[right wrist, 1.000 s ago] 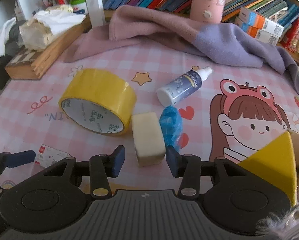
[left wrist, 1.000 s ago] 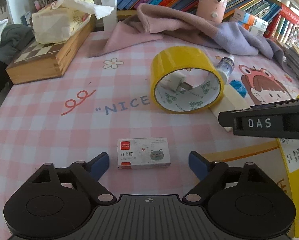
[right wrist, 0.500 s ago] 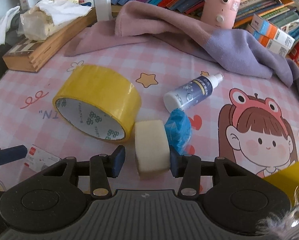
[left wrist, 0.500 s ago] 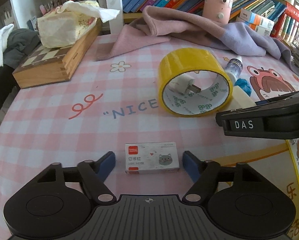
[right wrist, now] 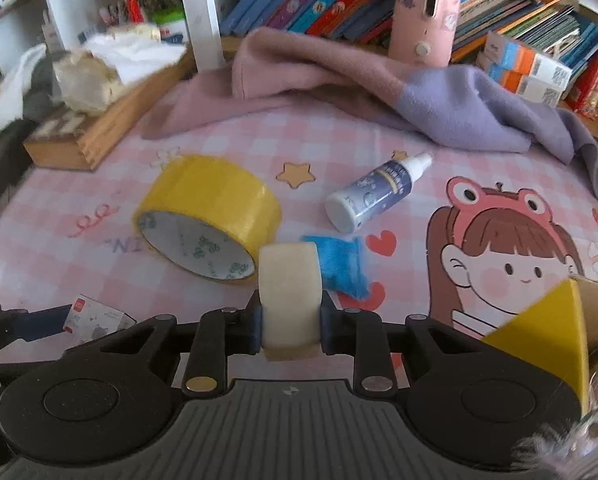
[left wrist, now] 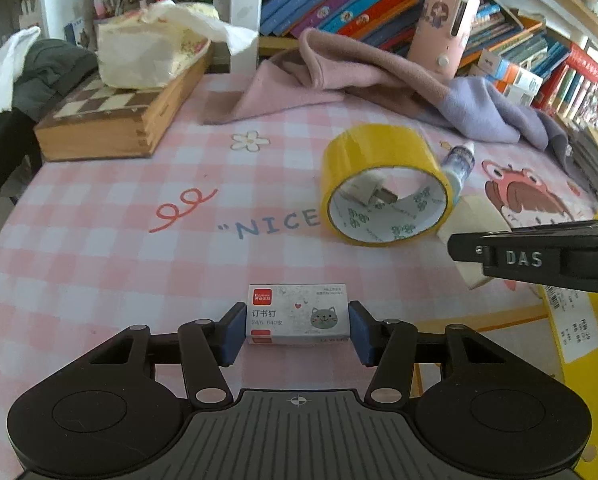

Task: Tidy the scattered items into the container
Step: 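Grasp the white staple box with the left tool while the right tool grasps the white eraser block, then lift and carry the staple box and eraser in both tools toward the yellow box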

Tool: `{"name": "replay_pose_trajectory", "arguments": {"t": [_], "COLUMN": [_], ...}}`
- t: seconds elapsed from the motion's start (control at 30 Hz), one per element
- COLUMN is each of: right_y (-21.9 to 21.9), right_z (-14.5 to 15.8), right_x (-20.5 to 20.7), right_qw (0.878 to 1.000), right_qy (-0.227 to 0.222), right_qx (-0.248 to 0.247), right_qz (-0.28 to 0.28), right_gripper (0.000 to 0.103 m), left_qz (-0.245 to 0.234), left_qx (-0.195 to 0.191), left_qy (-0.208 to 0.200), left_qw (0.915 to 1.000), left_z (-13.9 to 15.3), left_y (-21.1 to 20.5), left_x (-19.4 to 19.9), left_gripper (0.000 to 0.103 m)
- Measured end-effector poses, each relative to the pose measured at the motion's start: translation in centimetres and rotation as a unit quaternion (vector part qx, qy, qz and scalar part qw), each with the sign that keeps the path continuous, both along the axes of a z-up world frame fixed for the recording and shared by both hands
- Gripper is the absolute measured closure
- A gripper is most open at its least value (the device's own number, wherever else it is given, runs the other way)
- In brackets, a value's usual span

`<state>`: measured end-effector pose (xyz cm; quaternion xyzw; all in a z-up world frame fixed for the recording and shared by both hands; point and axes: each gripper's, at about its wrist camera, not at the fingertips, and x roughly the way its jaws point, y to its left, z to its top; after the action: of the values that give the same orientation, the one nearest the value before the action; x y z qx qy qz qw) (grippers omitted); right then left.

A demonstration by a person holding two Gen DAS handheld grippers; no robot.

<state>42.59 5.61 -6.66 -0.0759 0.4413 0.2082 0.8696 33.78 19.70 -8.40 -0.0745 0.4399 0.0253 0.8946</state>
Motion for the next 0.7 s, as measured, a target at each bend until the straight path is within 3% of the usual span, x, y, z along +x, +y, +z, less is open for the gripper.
{"name": "replay_pose_trajectory", "arguments": {"t": [0.7], "right_y": [-3.3], "right_z": [5.3], "right_x": [-8.1], "right_qw": [0.998], "right_qy": [-0.034], "right_qx": [0.060], "right_qz": [0.007], "right_gripper": [0.080], "left_qz": [-0.033], "left_qx": [-0.012], "left_qy": [-0.067], "left_qw": [0.9972], "left_z": [6.4], "left_y": [-0.9], "left_x": [-7.9], "left_gripper": [0.051]}}
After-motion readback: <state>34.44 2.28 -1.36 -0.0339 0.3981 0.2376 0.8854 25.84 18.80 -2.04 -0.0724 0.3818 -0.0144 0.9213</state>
